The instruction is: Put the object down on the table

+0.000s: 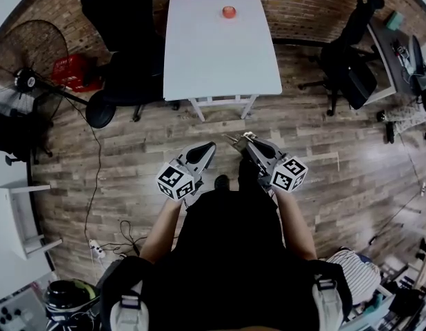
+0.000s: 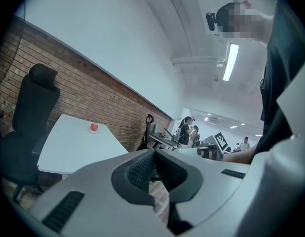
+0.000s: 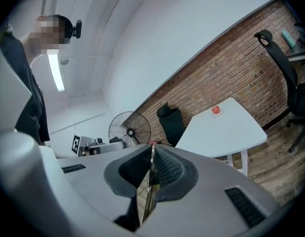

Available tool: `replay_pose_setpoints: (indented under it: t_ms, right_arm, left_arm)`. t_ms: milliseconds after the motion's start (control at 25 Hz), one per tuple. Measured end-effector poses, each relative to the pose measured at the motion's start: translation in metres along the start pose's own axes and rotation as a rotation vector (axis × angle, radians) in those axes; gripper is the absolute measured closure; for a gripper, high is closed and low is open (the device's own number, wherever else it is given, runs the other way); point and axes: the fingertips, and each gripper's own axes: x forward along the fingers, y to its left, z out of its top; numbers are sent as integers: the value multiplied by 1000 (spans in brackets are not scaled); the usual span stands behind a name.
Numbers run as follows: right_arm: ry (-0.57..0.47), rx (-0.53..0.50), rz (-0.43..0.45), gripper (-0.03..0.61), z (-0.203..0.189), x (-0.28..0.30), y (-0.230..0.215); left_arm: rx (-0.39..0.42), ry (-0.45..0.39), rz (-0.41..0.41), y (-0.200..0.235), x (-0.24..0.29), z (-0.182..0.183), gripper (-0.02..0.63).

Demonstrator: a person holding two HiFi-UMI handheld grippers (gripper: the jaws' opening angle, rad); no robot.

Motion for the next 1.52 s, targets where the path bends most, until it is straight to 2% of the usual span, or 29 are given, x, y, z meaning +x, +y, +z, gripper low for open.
replay_pose_setpoints:
  t_ms: [560, 760, 1040, 1520]
  right_arm:
    - [23, 1, 21, 560, 23, 8, -35]
    - [39, -5, 48, 560, 42, 17, -50]
    - [70, -11, 102, 560, 71, 30, -85]
    - [129, -24, 213, 560, 120, 46, -154]
  left_arm:
    - [-11, -4, 38, 18, 29, 10, 592]
    - [-16, -10, 69, 29, 44, 21, 592]
    - [-18, -22, 121, 43, 79, 36, 592]
    - [-31, -58, 260, 60, 147, 61, 592]
